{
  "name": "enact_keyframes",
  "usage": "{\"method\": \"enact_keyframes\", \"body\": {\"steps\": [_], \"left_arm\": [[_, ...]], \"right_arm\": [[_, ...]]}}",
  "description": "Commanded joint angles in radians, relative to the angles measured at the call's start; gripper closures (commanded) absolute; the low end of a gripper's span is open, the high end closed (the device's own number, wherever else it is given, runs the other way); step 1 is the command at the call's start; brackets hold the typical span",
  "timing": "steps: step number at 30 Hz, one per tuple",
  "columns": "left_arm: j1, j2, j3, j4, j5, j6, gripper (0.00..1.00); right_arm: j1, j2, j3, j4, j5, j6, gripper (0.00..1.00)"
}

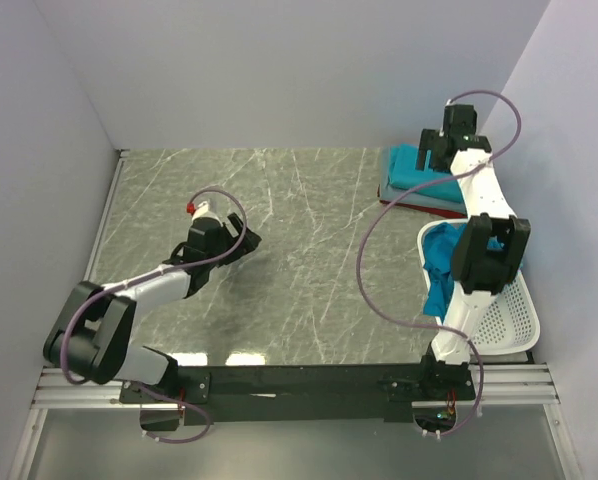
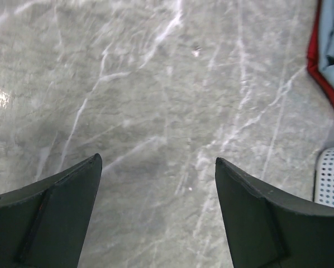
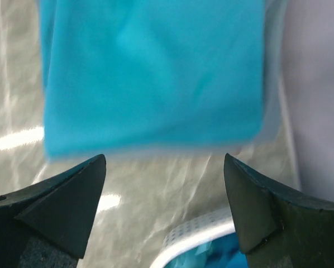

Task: Fold and stack the t-shirts
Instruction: Neatly place the folded tshirt to the corner, then reset both grippers

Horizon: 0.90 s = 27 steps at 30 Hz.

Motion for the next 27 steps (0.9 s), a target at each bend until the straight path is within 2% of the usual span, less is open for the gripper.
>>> {"method": "enact_keyframes", "body": {"steps": [1, 3, 4, 10, 16, 19, 23, 27], "left_arm": [[-0.015, -0.093, 0.009, -0.037, -0.026, 0.037, 0.12], [-0.024, -0.144, 0.012, -0.060, -0.040, 0.043, 0.12], [-0.030, -0.162, 0.012, -0.089, -0.047, 0.048, 0.12], [-0.073, -0.337, -0.013, -0.186, -0.116, 0.063, 0.12], [-0.124, -0.547, -0.063, -0.289, -0.195, 0.051, 0.12], [-0.151, -0.649, -0.063, -0.405, -0.242, 0.043, 0.12], [-0.181, -0.767, -0.051, -0.517, -0.291, 0.046, 0.11], [-0.184, -0.885, -0.019, -0.620, -0.311, 0.048, 0.09]], "right_arm": [[0.051, -0.230, -0.184, 0.136, 0.018, 0.076, 0.08], [0.087, -0.343, -0.288, 0.196, 0.020, 0.095, 0.08], [0.089, -0.383, -0.392, 0.219, 0.012, 0.113, 0.08], [0.216, -0.687, -0.800, 0.371, -0.135, 0.222, 0.07], [0.348, -0.969, -1.126, 0.458, -0.175, 0.329, 0.07], [0.425, -1.121, -1.268, 0.475, -0.216, 0.397, 0.07], [0.474, -1.293, -1.376, 0.448, -0.241, 0.428, 0.06], [0.477, -1.348, -1.372, 0.348, -0.197, 0.402, 0.06]]}}
